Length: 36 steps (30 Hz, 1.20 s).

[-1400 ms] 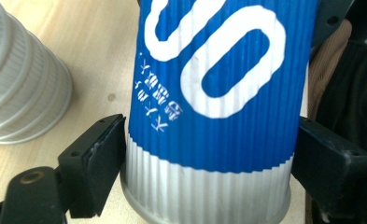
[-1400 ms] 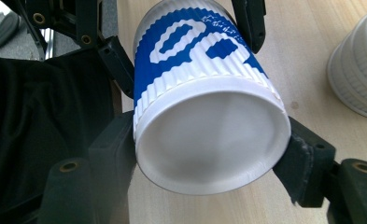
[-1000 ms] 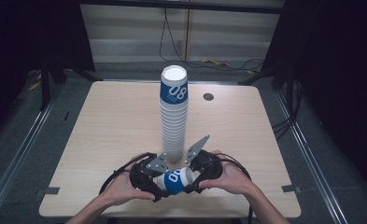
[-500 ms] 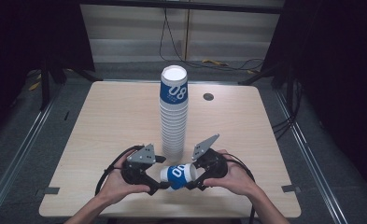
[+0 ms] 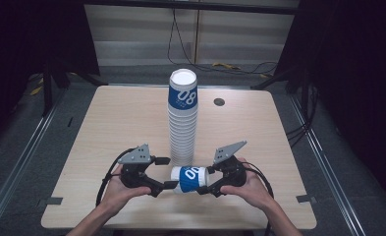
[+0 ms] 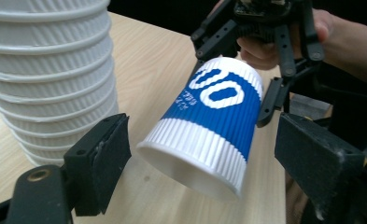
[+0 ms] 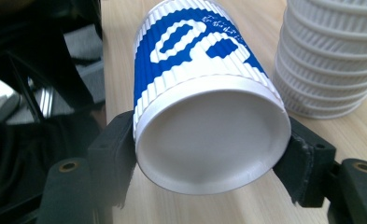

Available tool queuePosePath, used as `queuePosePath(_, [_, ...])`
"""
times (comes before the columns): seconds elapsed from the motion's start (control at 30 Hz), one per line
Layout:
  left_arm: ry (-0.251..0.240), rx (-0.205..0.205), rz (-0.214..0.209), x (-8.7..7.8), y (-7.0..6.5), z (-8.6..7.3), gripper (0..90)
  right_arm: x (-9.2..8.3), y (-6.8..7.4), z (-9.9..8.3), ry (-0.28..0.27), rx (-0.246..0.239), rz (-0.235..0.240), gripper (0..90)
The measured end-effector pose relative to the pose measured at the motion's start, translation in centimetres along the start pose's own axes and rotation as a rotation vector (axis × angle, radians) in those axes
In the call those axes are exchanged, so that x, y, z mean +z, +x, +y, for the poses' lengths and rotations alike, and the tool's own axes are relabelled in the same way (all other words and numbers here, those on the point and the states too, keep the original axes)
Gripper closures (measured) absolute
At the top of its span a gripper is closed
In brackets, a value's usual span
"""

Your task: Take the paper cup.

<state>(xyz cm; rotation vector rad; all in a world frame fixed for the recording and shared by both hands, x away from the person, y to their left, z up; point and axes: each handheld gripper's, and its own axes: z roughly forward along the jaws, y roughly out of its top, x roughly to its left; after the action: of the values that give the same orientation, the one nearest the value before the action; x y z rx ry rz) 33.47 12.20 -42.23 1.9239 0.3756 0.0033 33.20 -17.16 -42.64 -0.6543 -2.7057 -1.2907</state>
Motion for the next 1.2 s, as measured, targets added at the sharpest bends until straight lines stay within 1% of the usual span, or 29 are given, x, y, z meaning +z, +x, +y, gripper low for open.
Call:
queuePosePath(0.07, [-0.008,-0.005,-0.004,0.0,-0.1,0.0,18.3,-0.1,0.1,-0.2,-0.014,-0.002,0.002,29.7])
queuePosePath(0.1, [-0.007,-0.001,-0.004,0.0,-0.1,0.0,18.3,-0.2,0.1,-0.3,-0.028,0.0,-0.001,29.7])
queuePosePath(0.17, [-0.014,-0.002,-0.003,0.1,-0.1,0.0,18.1,-0.4,0.1,-0.5,-0.062,0.008,0.016,29.7])
queuePosePath(0.2, [-0.015,-0.003,-0.002,0.1,-0.1,0.0,18.1,-0.4,0.1,-0.6,-0.07,0.012,0.013,29.7])
queuePosePath(0.27, [-0.022,-0.001,0.001,0.1,-0.1,-0.1,18.1,-0.4,0.0,-0.7,-0.082,0.017,0.026,29.7])
queuePosePath(0.33, [-0.039,-0.013,0.0,-0.1,0.0,-0.1,18.1,-0.3,-0.1,-0.8,-0.097,0.016,0.036,29.7])
queuePosePath(0.4, [-0.062,-0.012,0.01,-0.2,-0.1,-0.1,18.2,-0.3,-0.1,-0.8,-0.102,0.013,0.036,29.7])
queuePosePath(0.43, [-0.066,-0.013,0.011,-0.3,0.0,-0.1,18.2,-0.3,-0.1,-0.8,-0.115,0.014,0.044,29.7])
queuePosePath(0.47, [-0.071,-0.023,0.002,-0.3,0.0,-0.1,18.2,-0.3,0.0,-0.8,-0.122,0.013,0.045,29.7])
queuePosePath(0.5, [-0.075,-0.028,0.0,-0.4,0.1,-0.1,18.3,-0.3,0.0,-0.8,-0.129,0.008,0.034,29.7])
queuePosePath(0.57, [-0.076,-0.021,0.008,-0.4,0.1,-0.1,18.3,-0.2,0.1,-0.8,-0.14,-0.001,0.033,29.6])
queuePosePath(0.6, [-0.076,-0.022,0.007,-0.5,0.2,-0.1,18.3,-0.2,0.2,-0.8,-0.141,-0.01,0.027,29.7])
queuePosePath(0.63, [-0.077,-0.026,0.001,-0.5,0.2,-0.1,18.2,-0.1,0.3,-0.8,-0.145,-0.017,0.034,29.7])
queuePosePath(0.67, [-0.084,-0.032,-0.001,-0.5,0.2,-0.1,18.2,-0.1,0.4,-0.8,-0.141,-0.025,0.025,29.7])
queuePosePath(0.7, [-0.077,-0.023,0.002,-0.5,0.2,-0.1,18.1,0.1,0.4,-0.8,-0.152,-0.036,0.023,29.7])
queuePosePath(0.77, [-0.077,-0.027,-0.002,-0.5,0.2,-0.1,18.1,0.2,0.5,-0.8,-0.157,-0.043,0.021,29.6])
queuePosePath(0.8, [-0.077,-0.025,-0.002,-0.5,0.2,-0.1,17.9,0.3,0.5,-0.9,-0.169,-0.046,0.023,29.6])
queuePosePath(0.83, [-0.078,-0.023,0.008,-0.5,0.1,-0.1,17.9,0.3,0.5,-0.9,-0.179,-0.055,0.017,29.5])
queuePosePath(0.87, [-0.089,-0.024,0.009,-0.5,0.1,-0.1,17.7,0.4,0.5,-1.0,-0.183,-0.067,0.002,29.5])
queuePosePath(0.93, [-0.096,-0.023,0.01,-0.6,0.0,-0.1,17.7,0.5,0.5,-1.1,-0.195,-0.074,0.002,29.5])
queuePosePath(1.03, [-0.093,-0.019,-0.004,-0.5,0.1,0.0,17.7,0.6,0.5,-1.2,-0.206,-0.074,0.002,29.5])
queuePosePath(1.13, [-0.092,-0.019,-0.005,-0.4,0.0,0.0,17.3,0.5,0.4,-1.1,-0.226,-0.076,0.003,29.5])
queuePosePath(1.2, [-0.086,-0.02,0.007,-0.4,0.0,0.0,16.8,0.4,0.4,-1.1,-0.243,-0.078,0.018,29.5])
